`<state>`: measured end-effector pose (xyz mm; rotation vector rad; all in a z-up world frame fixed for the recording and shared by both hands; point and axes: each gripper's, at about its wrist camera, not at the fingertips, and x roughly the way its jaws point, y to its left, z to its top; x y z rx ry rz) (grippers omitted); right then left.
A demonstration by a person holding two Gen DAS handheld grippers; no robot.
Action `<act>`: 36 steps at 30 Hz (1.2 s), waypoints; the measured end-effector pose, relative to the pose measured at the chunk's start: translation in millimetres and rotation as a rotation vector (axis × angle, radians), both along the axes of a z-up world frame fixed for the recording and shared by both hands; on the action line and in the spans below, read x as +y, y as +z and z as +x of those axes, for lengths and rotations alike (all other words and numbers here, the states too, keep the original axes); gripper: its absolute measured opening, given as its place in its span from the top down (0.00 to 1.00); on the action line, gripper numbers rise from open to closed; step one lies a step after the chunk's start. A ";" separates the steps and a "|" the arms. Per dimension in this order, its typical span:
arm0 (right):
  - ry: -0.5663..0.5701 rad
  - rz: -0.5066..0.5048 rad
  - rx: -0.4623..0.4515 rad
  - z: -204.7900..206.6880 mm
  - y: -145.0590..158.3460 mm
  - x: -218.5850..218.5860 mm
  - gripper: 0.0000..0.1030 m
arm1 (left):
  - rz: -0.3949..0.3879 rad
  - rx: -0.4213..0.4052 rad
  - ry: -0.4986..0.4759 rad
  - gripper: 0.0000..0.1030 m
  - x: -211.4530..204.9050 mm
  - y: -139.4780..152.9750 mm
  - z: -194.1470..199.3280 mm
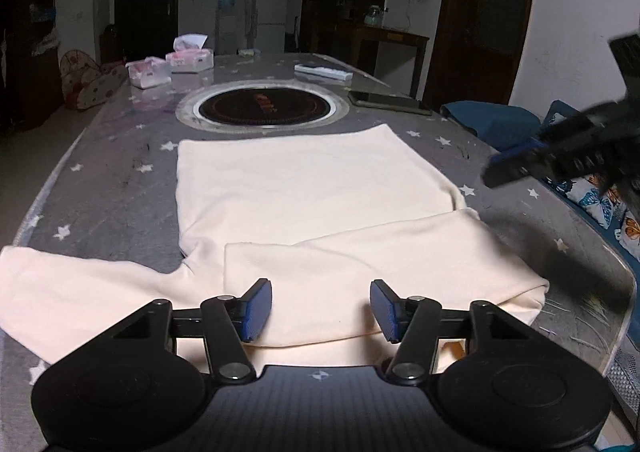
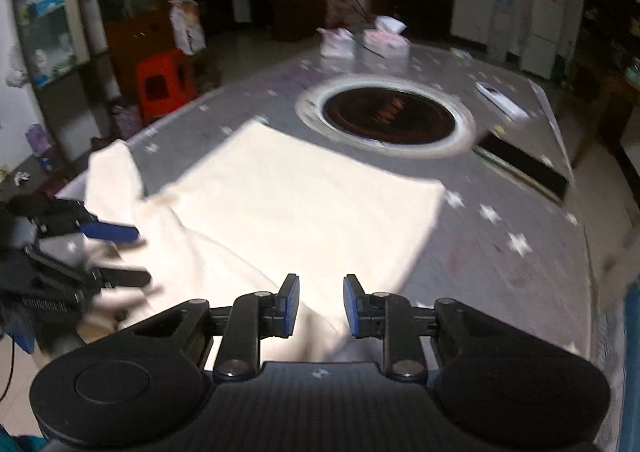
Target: Fold clothes
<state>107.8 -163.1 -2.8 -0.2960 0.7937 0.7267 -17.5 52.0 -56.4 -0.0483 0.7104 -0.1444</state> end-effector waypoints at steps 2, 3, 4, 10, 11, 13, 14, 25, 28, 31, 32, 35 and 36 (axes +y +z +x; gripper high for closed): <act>-0.003 0.001 0.014 -1.3 -6.5 -4.8 0.77 | -0.007 0.019 0.005 0.51 1.1 -4.2 2.0; 0.000 0.005 0.021 -2.4 -9.7 -5.3 0.77 | -0.005 0.022 0.007 0.52 1.5 -5.7 1.9; 0.005 0.010 0.027 -3.7 -12.9 -4.5 0.77 | 0.001 0.021 0.008 0.53 1.9 -6.9 1.0; 0.051 0.008 0.050 -4.1 -36.4 15.6 0.78 | 0.022 0.040 0.028 0.59 7.5 -5.3 -6.1; 0.052 -0.001 0.053 -4.1 -40.9 17.0 0.79 | 0.023 0.044 0.030 0.60 9.2 -4.6 -7.9; 0.054 -0.005 0.056 -4.0 -46.4 17.3 0.79 | 0.023 0.050 0.034 0.62 11.2 -2.8 -10.3; 0.054 -0.003 0.057 -4.1 -46.6 16.1 0.79 | 0.027 0.051 0.035 0.62 11.0 -0.9 -11.3; 0.051 -0.002 0.052 -5.6 -44.0 18.3 0.79 | -0.011 0.028 0.037 0.62 0.6 -2.2 26.7; 0.047 -0.001 0.056 -4.9 -44.4 18.4 0.79 | -0.012 0.025 0.051 0.63 4.0 -6.8 30.7; 0.056 -0.014 0.055 -4.7 -42.5 20.0 0.78 | -0.012 0.021 0.066 0.63 13.0 -1.6 22.3; 0.063 -0.017 0.052 -4.8 -40.6 21.2 0.78 | -0.012 0.020 0.071 0.63 15.9 0.1 19.5; 0.080 -0.013 0.042 -5.0 -34.8 24.9 0.78 | -0.027 0.001 0.120 0.62 31.0 4.1 5.9; 0.081 -0.007 0.044 -5.3 -35.4 26.1 0.78 | -0.036 0.000 0.144 0.62 37.7 4.3 1.5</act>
